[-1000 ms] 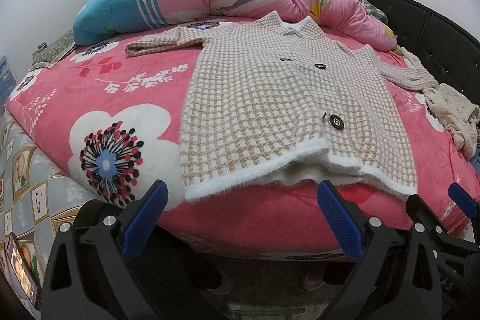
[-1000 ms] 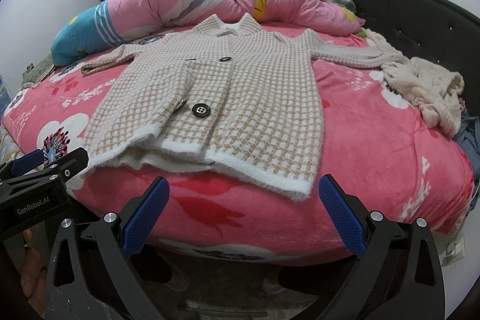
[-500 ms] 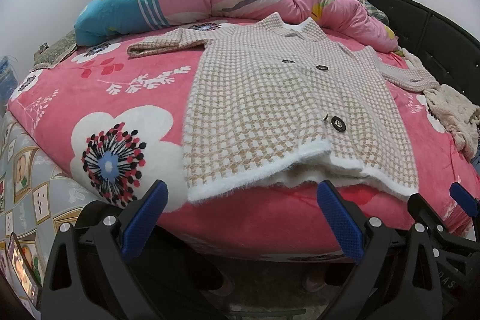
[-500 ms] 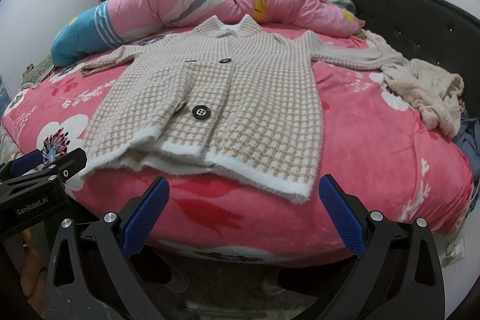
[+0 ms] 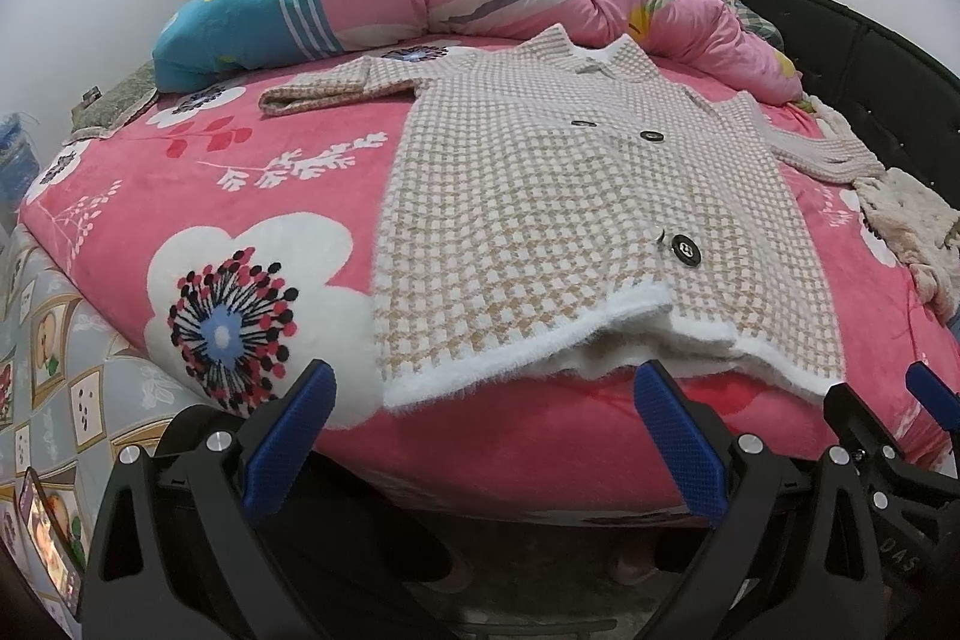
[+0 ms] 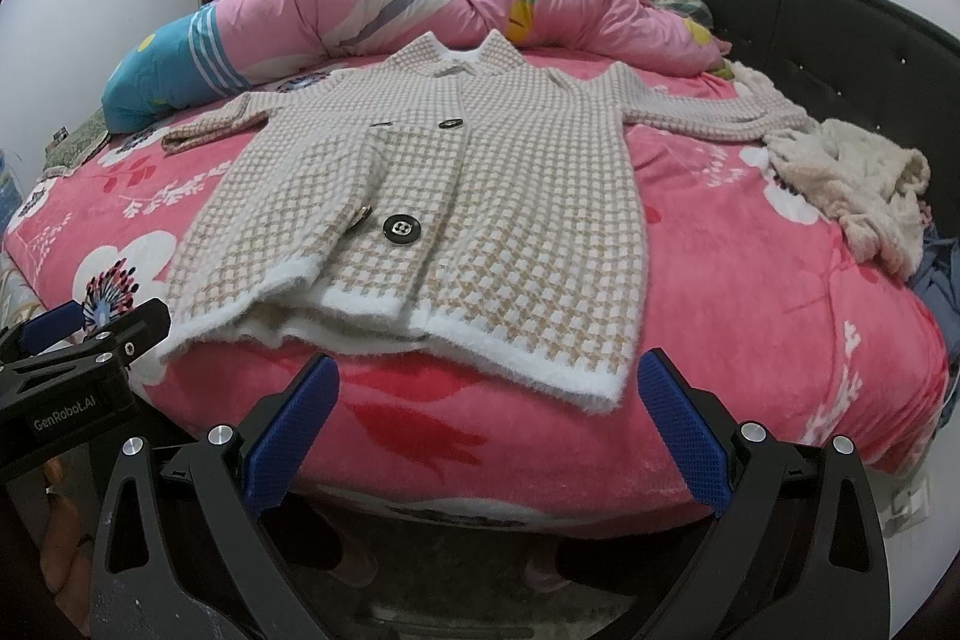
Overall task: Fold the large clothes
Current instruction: 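Move both tools toward the cardigan's front panels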
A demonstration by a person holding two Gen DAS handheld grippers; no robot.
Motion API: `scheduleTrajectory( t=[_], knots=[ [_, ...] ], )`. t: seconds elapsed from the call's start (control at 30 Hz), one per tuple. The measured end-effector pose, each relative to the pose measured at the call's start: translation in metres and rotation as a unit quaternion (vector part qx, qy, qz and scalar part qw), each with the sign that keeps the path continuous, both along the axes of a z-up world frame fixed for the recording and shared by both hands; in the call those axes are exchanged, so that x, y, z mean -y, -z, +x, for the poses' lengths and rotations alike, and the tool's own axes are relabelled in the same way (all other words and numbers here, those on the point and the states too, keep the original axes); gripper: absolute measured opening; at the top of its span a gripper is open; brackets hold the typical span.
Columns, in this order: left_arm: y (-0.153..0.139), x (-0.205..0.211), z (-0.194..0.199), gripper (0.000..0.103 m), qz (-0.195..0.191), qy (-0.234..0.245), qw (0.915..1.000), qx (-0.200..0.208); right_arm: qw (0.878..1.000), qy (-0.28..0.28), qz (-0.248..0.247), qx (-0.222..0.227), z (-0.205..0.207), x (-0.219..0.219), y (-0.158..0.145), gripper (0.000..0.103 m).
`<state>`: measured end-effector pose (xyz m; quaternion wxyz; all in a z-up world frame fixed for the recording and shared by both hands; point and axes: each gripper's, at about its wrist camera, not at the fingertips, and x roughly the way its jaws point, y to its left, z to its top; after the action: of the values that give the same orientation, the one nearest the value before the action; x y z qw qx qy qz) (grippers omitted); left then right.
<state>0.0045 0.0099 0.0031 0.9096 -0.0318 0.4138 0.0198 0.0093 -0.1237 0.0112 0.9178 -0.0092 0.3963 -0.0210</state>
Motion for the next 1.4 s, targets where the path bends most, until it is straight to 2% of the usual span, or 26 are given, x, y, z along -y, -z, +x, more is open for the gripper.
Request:
scheduleTrajectory(
  t=[0.47, 1.0, 1.17, 1.33, 1.4],
  knots=[
    [0.01, 0.001, 0.022, 0.098, 0.012, -0.007, 0.9998, -0.011, 1.0, 0.006, -0.001, -0.015, 0.029, 0.008, 0.004, 0.095],
    [0.006, 0.003, 0.085, 0.098, 0.058, -0.017, 0.9981, -0.013, 0.999, 0.031, -0.021, -0.026, 0.064, 0.042, 0.016, 0.095],
    [0.021, 0.006, 0.11, 0.098, 0.068, -0.017, 0.9971, -0.028, 0.999, 0.031, -0.024, -0.031, 0.075, 0.051, 0.022, 0.095],
    [0.052, 0.008, 0.14, 0.098, 0.094, -0.02, 0.9938, -0.056, 0.998, 0.035, -0.024, -0.043, 0.088, 0.062, 0.033, 0.095],
    [0.063, 0.007, 0.147, 0.098, 0.092, -0.017, 0.9933, -0.068, 0.998, 0.036, -0.024, -0.049, 0.092, 0.066, 0.038, 0.095]
  ],
)
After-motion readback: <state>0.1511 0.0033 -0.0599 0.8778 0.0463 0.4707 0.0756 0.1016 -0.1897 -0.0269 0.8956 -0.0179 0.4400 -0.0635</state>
